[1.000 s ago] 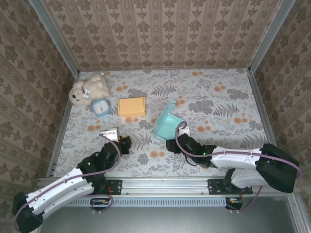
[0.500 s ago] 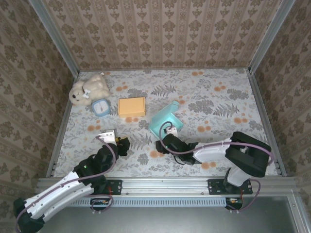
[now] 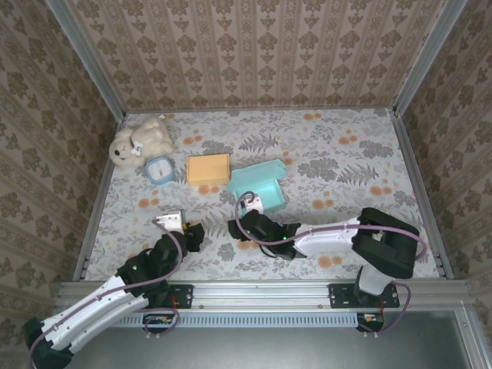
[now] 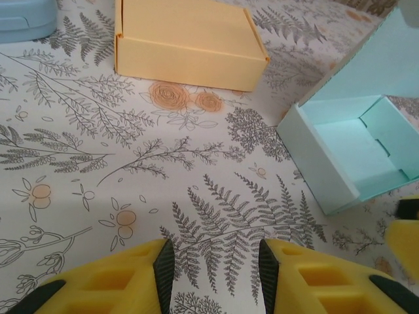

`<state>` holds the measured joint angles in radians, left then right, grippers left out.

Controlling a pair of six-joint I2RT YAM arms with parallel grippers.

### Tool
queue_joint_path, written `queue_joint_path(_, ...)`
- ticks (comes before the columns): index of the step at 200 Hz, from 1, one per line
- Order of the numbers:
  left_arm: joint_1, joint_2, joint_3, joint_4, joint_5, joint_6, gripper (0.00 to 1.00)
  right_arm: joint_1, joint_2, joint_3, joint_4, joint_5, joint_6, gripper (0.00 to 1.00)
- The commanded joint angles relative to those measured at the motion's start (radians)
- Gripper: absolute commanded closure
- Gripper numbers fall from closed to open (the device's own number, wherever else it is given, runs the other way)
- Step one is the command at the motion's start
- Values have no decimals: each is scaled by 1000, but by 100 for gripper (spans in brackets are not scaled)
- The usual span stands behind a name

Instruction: Fold the paper box

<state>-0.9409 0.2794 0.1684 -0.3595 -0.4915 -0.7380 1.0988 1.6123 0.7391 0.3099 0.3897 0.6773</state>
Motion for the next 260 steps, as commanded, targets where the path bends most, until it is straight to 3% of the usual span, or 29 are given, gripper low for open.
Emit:
queue_joint_path(1, 6, -9, -18, 20, 21, -6, 59, -4, -138, -65, -103, 122, -51, 41)
queue_joint_path(32, 10, 14, -20, 73, 17, -6, 58, -31, -289, -103, -215, 226, -152, 40)
queue_joint_path(69, 15, 178, 16, 190, 23, 8, 58, -215, -358, -127, -224, 56, -216, 40)
queue_joint_path(97, 33, 347, 86, 265, 26, 50, 58, -293, -410, -146, -200, 13, -251, 39)
queue_joint_path(150, 162, 519, 204, 350, 180, 110, 58, -445, -502, -139, -254, -64, -271, 39)
queue_joint_path(187, 245, 593, 264, 353, 253, 118, 57, -562, -488, -74, -301, -122, -288, 40)
queue_joint_path(213, 323, 649, 288, 381, 339, 107, 57, -651, -412, -17, -278, -227, -276, 40)
queue_joint_path(260, 330, 701, 313, 401, 360, 113, 58, -719, -289, 63, -263, -311, -301, 42)
